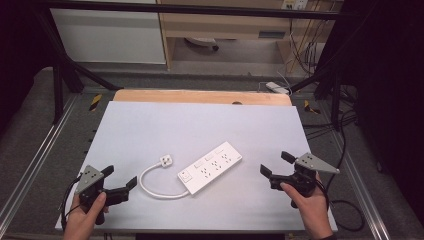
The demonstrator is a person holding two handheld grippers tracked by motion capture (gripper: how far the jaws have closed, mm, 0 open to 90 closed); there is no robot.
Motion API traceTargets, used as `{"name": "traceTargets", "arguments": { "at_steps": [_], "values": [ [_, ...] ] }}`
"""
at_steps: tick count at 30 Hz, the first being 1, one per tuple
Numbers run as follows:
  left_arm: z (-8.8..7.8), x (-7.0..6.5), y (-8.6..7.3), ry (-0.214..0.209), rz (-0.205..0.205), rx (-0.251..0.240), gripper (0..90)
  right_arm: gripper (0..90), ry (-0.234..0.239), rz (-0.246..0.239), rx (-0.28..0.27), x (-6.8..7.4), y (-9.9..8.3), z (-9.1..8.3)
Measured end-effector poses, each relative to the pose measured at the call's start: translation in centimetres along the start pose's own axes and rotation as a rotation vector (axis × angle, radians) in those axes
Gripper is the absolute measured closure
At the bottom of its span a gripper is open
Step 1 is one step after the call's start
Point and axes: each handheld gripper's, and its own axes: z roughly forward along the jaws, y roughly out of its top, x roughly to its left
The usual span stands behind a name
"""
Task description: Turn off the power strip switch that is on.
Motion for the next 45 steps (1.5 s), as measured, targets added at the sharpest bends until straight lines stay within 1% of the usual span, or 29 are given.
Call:
{"name": "traceTargets", "arguments": {
  "at_steps": [6,10,11,14,17,18,21,24,26,27,28,29,31,32,33,35,36,37,38,41,42,43,45],
  "values": [
    [0.0,0.0,0.0,0.0,0.005,0.005,5.5,6.1,0.005,-0.008,-0.005,0.3,0.8,0.6],
    [0.0,0.0,0.0,-0.001,0.005,0.006,5.4,8.8,-0.002,-0.009,-0.008,0.6,1.3,1.1],
    [0.0,0.1,0.0,-0.001,0.005,0.006,5.5,10.8,0.002,-0.003,-0.017,0.7,1.4,1.3],
    [0.0,0.1,0.0,0.002,0.001,0.003,5.5,11.5,0.005,-0.006,-0.02,1.1,1.7,1.6],
    [0.0,0.1,0.0,0.001,0.002,0.002,5.5,12.3,0.015,-0.025,-0.008,1.5,2.1,2.0],
    [0.0,0.1,0.0,0.0,0.002,0.002,5.5,12.3,0.015,-0.025,-0.008,1.5,2.1,2.0],
    [0.0,0.1,0.0,0.001,0.003,0.004,5.5,14.1,0.009,-0.05,-0.001,1.8,2.4,2.4],
    [0.0,0.1,0.0,0.002,0.008,0.007,5.5,15.4,0.005,-0.058,0.002,1.8,2.7,2.6],
    [0.0,0.0,0.0,0.0,0.003,0.008,5.5,18.8,0.004,-0.076,0.005,2.0,3.1,2.9],
    [0.0,0.0,-0.1,0.0,0.004,0.009,5.5,18.8,0.004,-0.076,0.005,2.0,3.1,2.9],
    [0.0,0.0,-0.1,0.0,0.004,0.009,5.4,22.1,0.005,-0.086,0.003,2.1,3.3,3.2],
    [0.0,0.0,-0.1,0.0,0.004,0.009,5.5,22.1,0.005,-0.086,0.003,2.1,3.3,3.2],
    [0.0,0.0,-0.1,0.001,0.003,0.01,5.5,24.8,0.007,-0.101,0.003,2.3,3.5,3.5],
    [0.0,0.0,-0.1,0.002,0.005,0.011,5.5,27.2,0.01,-0.106,0.002,2.4,3.6,3.7],
    [0.0,0.0,-0.1,0.003,0.005,0.013,5.5,32.1,0.01,-0.113,-0.002,2.5,3.7,4.0],
    [0.1,0.0,-0.1,0.001,0.007,0.013,5.5,37.5,0.014,-0.116,-0.007,2.7,3.9,4.2],
    [0.1,0.0,-0.1,0.002,0.007,0.014,5.5,37.5,0.014,-0.116,-0.007,2.7,3.9,4.2],
    [0.1,0.0,-0.1,0.002,0.009,0.014,5.5,39.3,0.018,-0.117,-0.011,2.8,4.0,4.4],
    [0.1,0.0,-0.1,0.0,0.01,0.014,5.4,43.2,0.02,-0.122,-0.013,3.0,4.2,4.7],
    [0.1,0.0,-0.1,0.0,0.01,0.014,5.5,46.0,0.02,-0.133,-0.013,3.1,4.3,5.0],
    [0.0,0.0,-0.1,0.001,0.007,0.014,5.5,48.8,0.02,-0.14,-0.011,3.4,4.5,5.3],
    [0.0,0.0,-0.1,0.002,0.006,0.015,5.5,48.8,0.02,-0.14,-0.011,3.4,4.5,5.3],
    [0.1,0.0,-0.1,0.002,0.008,0.015,5.5,51.9,0.031,-0.152,0.001,3.6,4.8,5.7]
  ]
}}
